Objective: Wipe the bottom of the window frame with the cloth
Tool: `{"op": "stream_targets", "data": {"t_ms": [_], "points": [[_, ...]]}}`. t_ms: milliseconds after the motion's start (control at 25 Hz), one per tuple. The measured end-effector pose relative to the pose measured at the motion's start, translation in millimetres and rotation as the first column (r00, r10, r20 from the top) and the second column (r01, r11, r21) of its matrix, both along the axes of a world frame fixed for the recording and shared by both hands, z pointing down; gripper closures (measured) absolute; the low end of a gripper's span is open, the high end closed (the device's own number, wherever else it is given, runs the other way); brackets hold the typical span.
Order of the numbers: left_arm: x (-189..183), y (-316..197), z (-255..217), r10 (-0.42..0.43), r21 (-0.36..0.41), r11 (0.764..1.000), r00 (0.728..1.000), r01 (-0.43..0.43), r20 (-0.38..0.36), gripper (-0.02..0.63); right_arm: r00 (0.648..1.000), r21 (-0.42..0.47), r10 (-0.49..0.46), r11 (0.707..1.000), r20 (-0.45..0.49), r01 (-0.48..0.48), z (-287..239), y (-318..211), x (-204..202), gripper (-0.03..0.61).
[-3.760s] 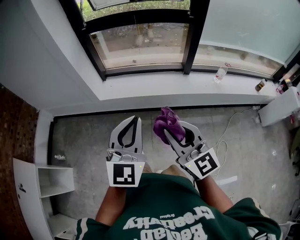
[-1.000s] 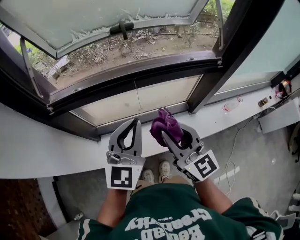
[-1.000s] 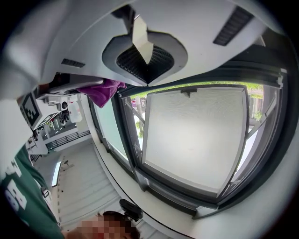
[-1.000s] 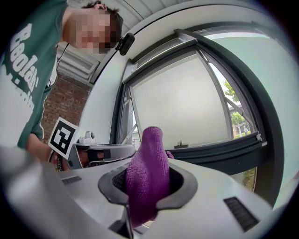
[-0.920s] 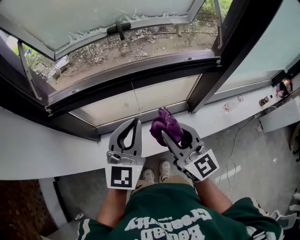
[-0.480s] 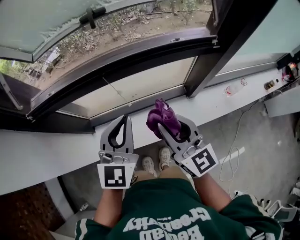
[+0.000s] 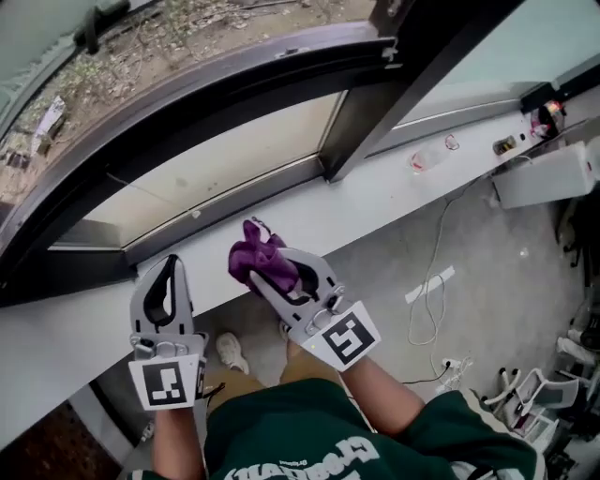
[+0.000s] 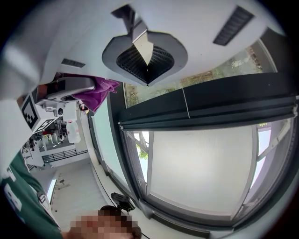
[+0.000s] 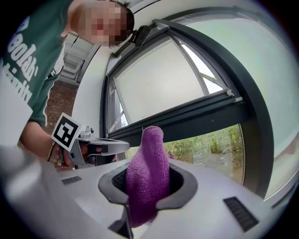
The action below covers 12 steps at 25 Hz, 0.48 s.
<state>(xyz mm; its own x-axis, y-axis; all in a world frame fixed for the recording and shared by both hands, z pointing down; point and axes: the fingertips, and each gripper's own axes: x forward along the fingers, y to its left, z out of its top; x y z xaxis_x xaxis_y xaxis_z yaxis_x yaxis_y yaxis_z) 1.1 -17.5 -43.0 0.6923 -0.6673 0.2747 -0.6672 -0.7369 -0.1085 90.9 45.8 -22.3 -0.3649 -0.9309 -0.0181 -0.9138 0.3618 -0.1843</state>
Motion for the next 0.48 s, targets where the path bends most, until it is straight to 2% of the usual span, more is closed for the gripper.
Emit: {"op": "stream_targets", "data": {"t_ms": [80,200,360,480], "points": [[-17,-1,4,0.016,0.037,0.999,0.999,-0.017,0.034,0.606,0.999,-0.021,-0.044,0.999,-0.013,0.043,8,-2,-26,0.482],[-36,-3,15,0.036,0.053,0.998,0.999,-0.037,0.025,0.606,0.998,-0.049,-0.058,0.997,-0.024,0.057,16,-4,-53,0.482],[-86,-15,30,0.048,0.025,0.999,0.999,-0.048,-0.003,0.606,0.997,-0.053,-0.044,0.998,-0.062,0.041,32,-19,-103,0.482],[-123,-19,39,0.081,-0.004,0.997,0.996,-0.081,-0.03,0.606,0.999,-0.047,-0.006,0.999,-0.045,0.004,36,-23,-143,0.482]]}}
